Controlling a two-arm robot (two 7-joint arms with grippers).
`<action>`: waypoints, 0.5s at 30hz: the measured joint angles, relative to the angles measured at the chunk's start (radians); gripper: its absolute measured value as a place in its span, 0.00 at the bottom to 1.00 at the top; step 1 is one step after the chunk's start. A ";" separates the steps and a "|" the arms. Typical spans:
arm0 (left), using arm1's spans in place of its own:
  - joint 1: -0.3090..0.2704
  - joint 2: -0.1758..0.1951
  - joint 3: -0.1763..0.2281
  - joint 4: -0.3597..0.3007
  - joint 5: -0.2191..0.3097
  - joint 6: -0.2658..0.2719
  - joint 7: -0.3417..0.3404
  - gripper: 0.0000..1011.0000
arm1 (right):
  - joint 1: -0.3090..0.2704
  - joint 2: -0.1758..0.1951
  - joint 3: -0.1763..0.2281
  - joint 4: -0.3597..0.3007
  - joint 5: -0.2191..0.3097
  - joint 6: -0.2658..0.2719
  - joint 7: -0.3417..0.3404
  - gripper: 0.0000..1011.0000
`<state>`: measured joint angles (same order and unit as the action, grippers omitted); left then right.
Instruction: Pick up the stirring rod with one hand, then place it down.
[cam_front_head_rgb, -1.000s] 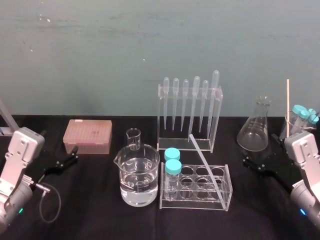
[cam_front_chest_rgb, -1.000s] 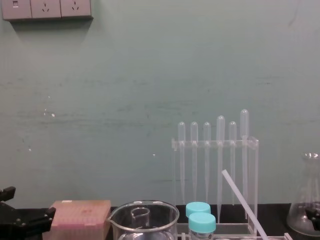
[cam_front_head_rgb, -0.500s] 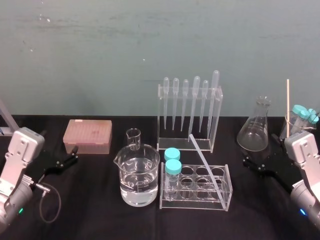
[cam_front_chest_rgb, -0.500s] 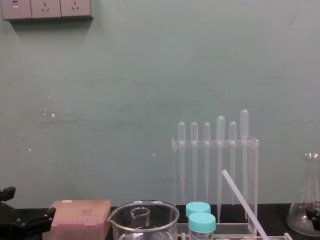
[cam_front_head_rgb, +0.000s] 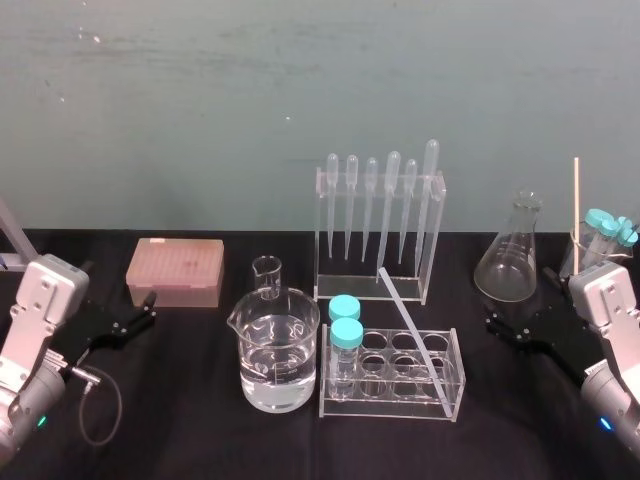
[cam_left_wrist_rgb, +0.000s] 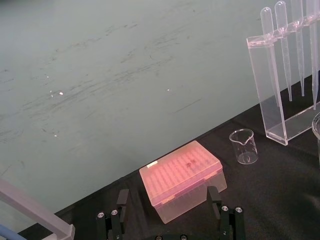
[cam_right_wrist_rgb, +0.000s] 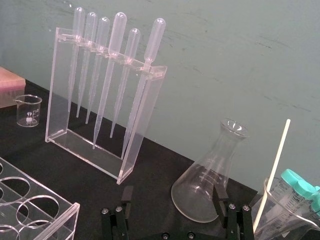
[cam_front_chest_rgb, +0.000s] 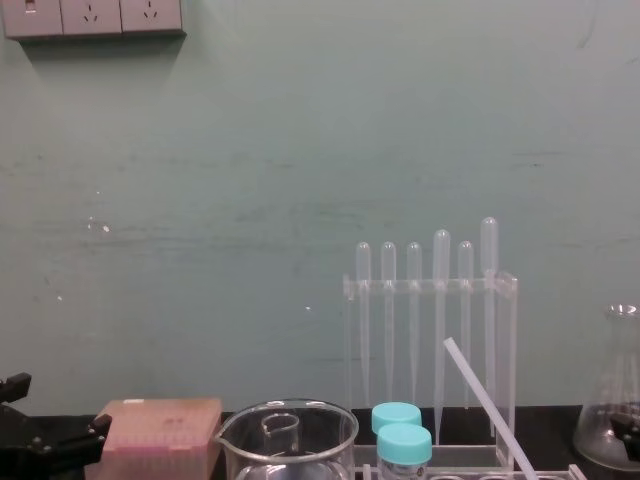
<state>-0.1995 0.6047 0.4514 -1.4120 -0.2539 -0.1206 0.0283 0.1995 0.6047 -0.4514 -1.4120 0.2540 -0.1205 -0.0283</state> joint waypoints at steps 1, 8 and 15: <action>0.000 0.000 0.000 0.000 0.000 0.000 0.000 0.99 | 0.000 0.000 0.000 0.000 0.000 0.000 0.000 0.99; 0.000 0.000 0.000 0.000 0.000 0.000 0.000 0.99 | 0.000 0.000 0.000 0.000 0.000 0.000 0.000 0.99; 0.000 0.000 0.000 0.000 0.000 0.000 0.000 0.99 | 0.000 0.000 0.000 0.000 0.000 0.000 0.000 0.99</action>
<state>-0.1995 0.6047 0.4514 -1.4120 -0.2539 -0.1205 0.0283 0.1995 0.6047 -0.4514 -1.4120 0.2540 -0.1205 -0.0283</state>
